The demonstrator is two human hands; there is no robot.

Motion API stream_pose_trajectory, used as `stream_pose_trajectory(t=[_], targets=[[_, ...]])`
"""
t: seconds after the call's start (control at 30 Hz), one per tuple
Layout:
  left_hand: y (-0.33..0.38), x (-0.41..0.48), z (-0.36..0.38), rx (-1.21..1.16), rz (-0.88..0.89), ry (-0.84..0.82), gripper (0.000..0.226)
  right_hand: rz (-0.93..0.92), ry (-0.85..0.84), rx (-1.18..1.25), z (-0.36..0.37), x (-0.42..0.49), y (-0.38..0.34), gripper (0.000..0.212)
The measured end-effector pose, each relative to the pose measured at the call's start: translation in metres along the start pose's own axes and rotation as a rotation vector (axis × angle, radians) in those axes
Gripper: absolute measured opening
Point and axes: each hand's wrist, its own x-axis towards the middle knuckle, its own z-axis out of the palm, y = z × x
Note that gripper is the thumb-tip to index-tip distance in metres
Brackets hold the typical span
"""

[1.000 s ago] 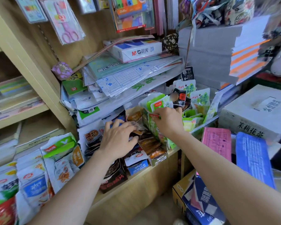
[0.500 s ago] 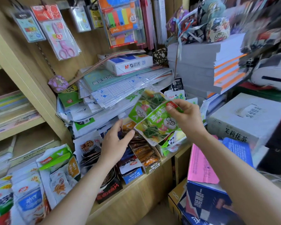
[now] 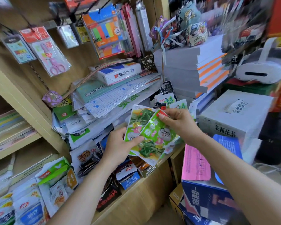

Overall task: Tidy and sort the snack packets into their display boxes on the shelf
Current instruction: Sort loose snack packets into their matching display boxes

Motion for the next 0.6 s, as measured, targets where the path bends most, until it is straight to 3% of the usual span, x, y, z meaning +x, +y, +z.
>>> stream_pose_trajectory(t=[0.13, 0.27, 0.33, 0.43, 0.6], targets=[[-0.004, -0.003, 0.006, -0.103, -0.080, 0.137, 0.011, 0.133, -0.009, 0.005, -0.007, 0.000, -0.002, 0.035], [-0.002, -0.004, 0.008, -0.204, -0.148, 0.223, 0.014, 0.127, -0.110, -0.111, -0.004, -0.006, -0.004, 0.023], [-0.002, -0.001, 0.000, -0.238, -0.145, 0.319, 0.022, 0.080, -0.009, -0.062, -0.002, -0.004, -0.006, 0.019], [-0.014, 0.002, -0.026, -0.258, -0.155, 0.478, 0.053, 0.019, 0.160, 0.037, -0.002, 0.000, -0.008, 0.015], [-0.034, -0.019, -0.069, -0.235, -0.178, 0.561, 0.024, 0.002, 0.162, 0.059, 0.018, 0.000, -0.007, 0.016]])
